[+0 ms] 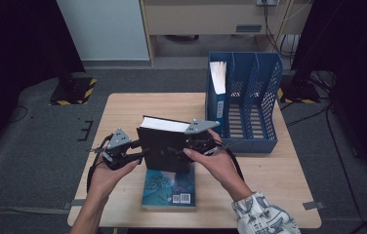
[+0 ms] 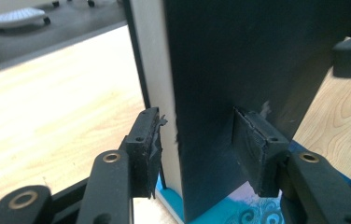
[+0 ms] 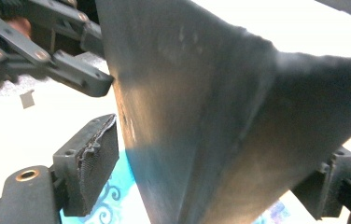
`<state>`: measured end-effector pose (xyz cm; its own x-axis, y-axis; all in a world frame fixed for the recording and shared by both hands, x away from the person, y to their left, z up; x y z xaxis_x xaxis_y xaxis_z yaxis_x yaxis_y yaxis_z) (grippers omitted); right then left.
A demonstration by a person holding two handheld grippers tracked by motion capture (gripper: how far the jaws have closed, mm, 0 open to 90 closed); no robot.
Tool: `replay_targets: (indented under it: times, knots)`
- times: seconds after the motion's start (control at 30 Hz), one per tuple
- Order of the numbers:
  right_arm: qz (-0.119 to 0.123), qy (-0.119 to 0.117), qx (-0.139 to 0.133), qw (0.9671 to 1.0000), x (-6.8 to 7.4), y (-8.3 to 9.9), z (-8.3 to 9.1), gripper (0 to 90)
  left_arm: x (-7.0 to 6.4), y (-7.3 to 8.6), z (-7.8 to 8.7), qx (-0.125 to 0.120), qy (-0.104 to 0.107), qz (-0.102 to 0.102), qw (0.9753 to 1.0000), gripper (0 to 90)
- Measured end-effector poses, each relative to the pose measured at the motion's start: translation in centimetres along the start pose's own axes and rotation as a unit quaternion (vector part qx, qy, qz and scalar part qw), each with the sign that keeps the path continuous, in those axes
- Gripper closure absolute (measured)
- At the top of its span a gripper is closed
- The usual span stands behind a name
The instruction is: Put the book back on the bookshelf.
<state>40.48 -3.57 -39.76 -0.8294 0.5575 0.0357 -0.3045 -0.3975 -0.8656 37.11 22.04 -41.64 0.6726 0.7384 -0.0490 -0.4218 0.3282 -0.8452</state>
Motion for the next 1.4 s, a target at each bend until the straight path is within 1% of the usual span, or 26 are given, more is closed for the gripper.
replay_targets:
  times: [0.07, 0.2, 0.27, 0.37, 0.47, 0.57, 0.6, 0.7, 0.93, 1.03, 1.1, 1.2, 1.33, 1.4]
  knots:
    - [0.007, -0.001, 0.003, 1.0, 0.1, -0.1, -0.2, 15.4, -0.1, 0.6, -0.4, 0.003, 0.001, 0.004, 1.0, 51.4]
    - [0.016, -0.008, 0.008, 0.9998, 0.3, -0.2, -0.5, 15.6, -0.4, 1.9, -1.3, 0.016, 0.004, 0.01, 0.9998, 51.3]
    - [0.018, -0.004, 0.005, 0.9998, 0.6, -0.4, -0.7, 14.2, -0.5, 2.5, -1.6, 0.025, 0.0, 0.014, 0.9996, 51.5]
    - [0.022, 0.003, 0.005, 0.9997, 0.8, -0.5, -0.8, 13.3, -0.4, 3.2, -1.6, 0.032, -0.009, 0.021, 0.9992, 52.7]
    - [0.019, 0.002, 0.005, 0.9998, 0.7, -0.5, -0.8, 16.4, -0.5, 4.1, -1.8, 0.044, -0.013, 0.022, 0.9987, 53.8]
    - [0.019, -0.002, 0.003, 0.9998, 0.6, -0.5, -0.8, 21.6, -0.6, 4.9, -2.3, 0.054, -0.01, 0.029, 0.9981, 53.7]
    - [0.019, -0.004, 0.002, 0.9998, 0.6, -0.5, -0.8, 21.3, -0.6, 5.0, -2.5, 0.056, -0.01, 0.031, 0.9979, 53.8]
    - [0.018, -0.009, 0.004, 0.9998, 0.8, -0.5, -0.9, 21.1, -0.6, 5.1, -2.8, 0.059, -0.006, 0.031, 0.9977, 53.8]
    - [0.011, -0.01, -0.002, 0.9999, 0.9, -0.3, -0.8, 26.9, -0.4, 5.1, -3.0, 0.053, -0.015, 0.035, 0.9979, 55.0]
    - [0.014, -0.01, -0.005, 0.9998, 1.0, -0.2, -0.6, 30.9, -0.2, 4.9, -3.2, 0.052, -0.02, 0.035, 0.9978, 55.4]
    - [0.011, -0.013, -0.007, 0.9998, 1.1, -0.1, -0.6, 33.2, 0.0, 4.8, -3.4, 0.05, -0.025, 0.036, 0.9978, 55.9]
    - [0.011, -0.012, -0.009, 0.9998, 1.4, 0.0, -0.8, 35.2, 0.4, 4.5, -3.8, 0.05, -0.028, 0.037, 0.9976, 56.5]
    - [0.007, -0.011, -0.009, 0.9999, 1.7, 0.2, -1.2, 38.1, 0.9, 4.2, -4.4, 0.048, -0.029, 0.037, 0.9977, 56.7]
    - [0.004, -0.011, -0.008, 0.9999, 1.7, 0.2, -1.3, 39.8, 1.2, 4.1, -4.6, 0.045, -0.026, 0.042, 0.9978, 56.5]
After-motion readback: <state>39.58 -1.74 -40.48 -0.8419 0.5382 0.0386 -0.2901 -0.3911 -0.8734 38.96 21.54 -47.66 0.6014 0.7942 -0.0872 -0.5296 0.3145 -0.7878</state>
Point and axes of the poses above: each handheld gripper's, and its own axes: z roughly backward along the jaws, y roughly out of its underside, x roughly to its left, the point moved 1 cm from there along -z, roughly forward along the jaws, and after that the axes turned 1 degree about y, right-handed, at the moved point
